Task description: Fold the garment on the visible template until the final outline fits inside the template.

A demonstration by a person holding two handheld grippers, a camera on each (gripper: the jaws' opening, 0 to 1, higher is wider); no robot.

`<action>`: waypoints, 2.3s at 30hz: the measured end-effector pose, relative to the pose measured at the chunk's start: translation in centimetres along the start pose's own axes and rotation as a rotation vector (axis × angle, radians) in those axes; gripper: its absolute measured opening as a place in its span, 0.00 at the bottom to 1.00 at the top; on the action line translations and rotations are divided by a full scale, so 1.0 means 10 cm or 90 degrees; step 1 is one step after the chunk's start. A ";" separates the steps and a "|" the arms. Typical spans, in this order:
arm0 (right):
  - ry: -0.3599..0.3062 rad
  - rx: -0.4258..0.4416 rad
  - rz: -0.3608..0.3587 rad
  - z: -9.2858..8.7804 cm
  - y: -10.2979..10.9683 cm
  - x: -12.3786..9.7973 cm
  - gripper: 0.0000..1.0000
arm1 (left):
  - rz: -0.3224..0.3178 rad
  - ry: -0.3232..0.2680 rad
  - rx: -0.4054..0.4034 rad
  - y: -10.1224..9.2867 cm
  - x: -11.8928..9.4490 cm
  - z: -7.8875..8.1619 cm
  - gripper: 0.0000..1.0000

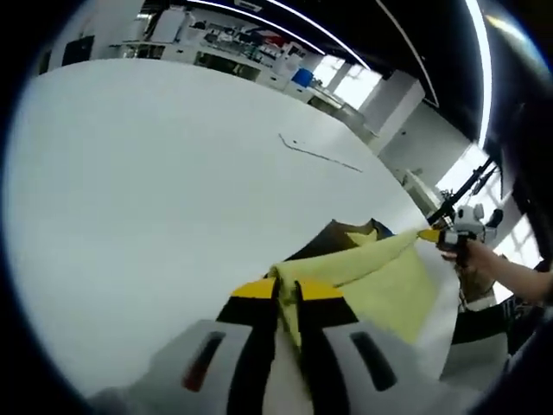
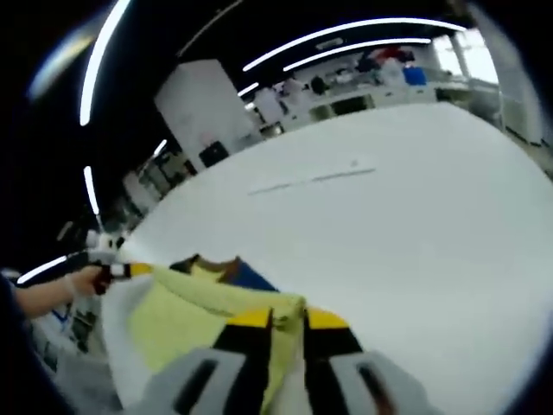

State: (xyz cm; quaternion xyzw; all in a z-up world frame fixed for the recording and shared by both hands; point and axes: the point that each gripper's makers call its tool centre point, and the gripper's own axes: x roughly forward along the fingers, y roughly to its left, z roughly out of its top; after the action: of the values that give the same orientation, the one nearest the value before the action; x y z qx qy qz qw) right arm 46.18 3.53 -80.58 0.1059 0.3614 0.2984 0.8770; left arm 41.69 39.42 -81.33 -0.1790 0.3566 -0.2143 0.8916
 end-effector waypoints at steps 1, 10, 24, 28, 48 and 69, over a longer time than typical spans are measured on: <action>-0.001 -0.009 0.001 -0.01 0.00 -0.01 0.19 | -0.001 -0.001 0.007 0.00 -0.01 0.00 0.16; 0.005 -0.080 0.034 -0.07 0.08 -0.13 0.61 | -0.072 -0.040 0.076 -0.20 -0.17 0.04 0.62; 0.026 -0.126 0.031 -0.23 0.18 -0.31 0.99 | -0.149 -0.017 0.152 -0.57 -0.40 -0.14 0.99; 0.029 -0.136 0.046 -0.24 0.32 -0.34 0.99 | -0.178 -0.004 0.156 -0.66 -0.39 -0.19 0.99; 0.053 -0.156 0.135 -0.36 0.76 -0.05 0.94 | -0.215 0.066 0.159 -0.85 -0.08 -0.47 0.97; 0.048 -0.140 0.134 -0.23 0.67 0.35 0.91 | -0.196 0.003 0.125 -0.74 0.16 -0.16 0.96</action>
State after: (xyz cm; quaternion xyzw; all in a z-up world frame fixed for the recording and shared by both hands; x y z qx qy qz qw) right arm 43.59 10.95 -81.55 0.0356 0.3463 0.4302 0.8329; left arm 39.70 32.11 -79.88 -0.1429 0.3046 -0.3829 0.8604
